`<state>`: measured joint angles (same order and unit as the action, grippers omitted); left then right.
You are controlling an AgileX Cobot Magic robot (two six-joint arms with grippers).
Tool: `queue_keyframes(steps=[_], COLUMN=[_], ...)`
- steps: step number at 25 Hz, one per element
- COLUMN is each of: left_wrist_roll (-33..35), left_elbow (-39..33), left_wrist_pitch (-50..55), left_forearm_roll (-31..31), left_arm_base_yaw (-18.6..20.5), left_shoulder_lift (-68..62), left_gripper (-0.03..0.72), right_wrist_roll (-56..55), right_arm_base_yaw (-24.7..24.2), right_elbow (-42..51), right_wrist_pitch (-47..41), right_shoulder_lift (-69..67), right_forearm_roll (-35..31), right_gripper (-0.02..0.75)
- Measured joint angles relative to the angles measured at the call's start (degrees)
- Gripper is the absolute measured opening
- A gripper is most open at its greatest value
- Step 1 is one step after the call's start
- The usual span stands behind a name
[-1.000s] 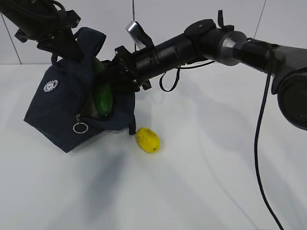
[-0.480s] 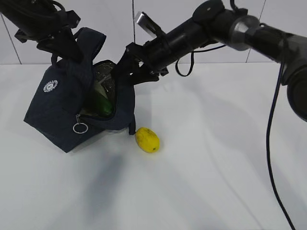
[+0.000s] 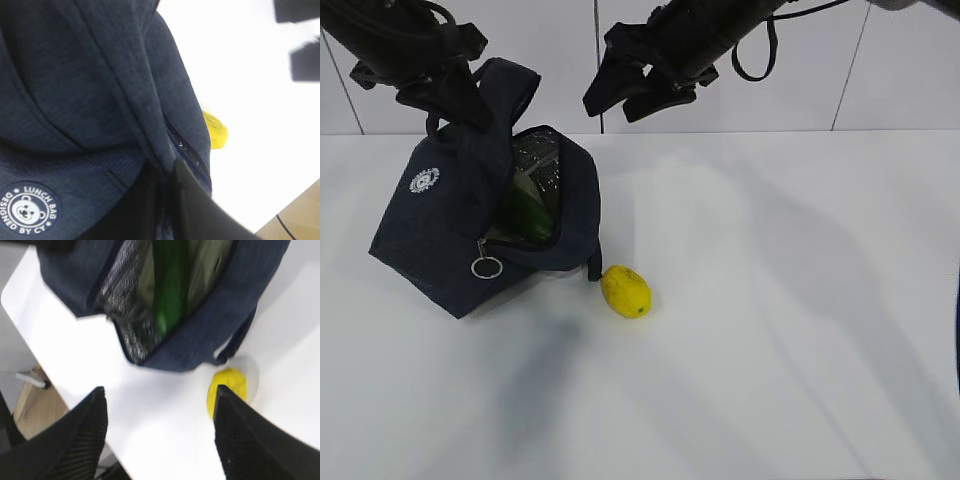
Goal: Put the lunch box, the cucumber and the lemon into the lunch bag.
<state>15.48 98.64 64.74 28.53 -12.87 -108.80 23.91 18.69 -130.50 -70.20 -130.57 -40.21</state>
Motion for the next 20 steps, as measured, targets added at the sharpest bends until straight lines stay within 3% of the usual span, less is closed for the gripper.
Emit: queue_keyframes(steps=[11,15,20], left_wrist_roll=[0.6,0.9,1.1], left_elbow=[0.0,0.0,0.0], left_wrist_pitch=[0.3,0.7,1.1], left_forearm_roll=[-0.1,-0.1,-0.1], left_arm_base_yaw=[0.0,0.0,0.0], left_shoulder_lift=[0.0,0.0,0.0], left_gripper=[0.015,0.015,0.015], right_wrist_roll=[6.6,8.6,10.0], right_arm_base_yaw=[1.4,3.1,6.5], right_elbow=[29.7,39.6,46.3], right_wrist_pitch=[0.4,5.6,16.3], right_shoulder_lift=[17.4,18.8,18.8], right_forearm_roll=[0.7,2.4,11.3], right_gripper=[0.495,0.494,0.494])
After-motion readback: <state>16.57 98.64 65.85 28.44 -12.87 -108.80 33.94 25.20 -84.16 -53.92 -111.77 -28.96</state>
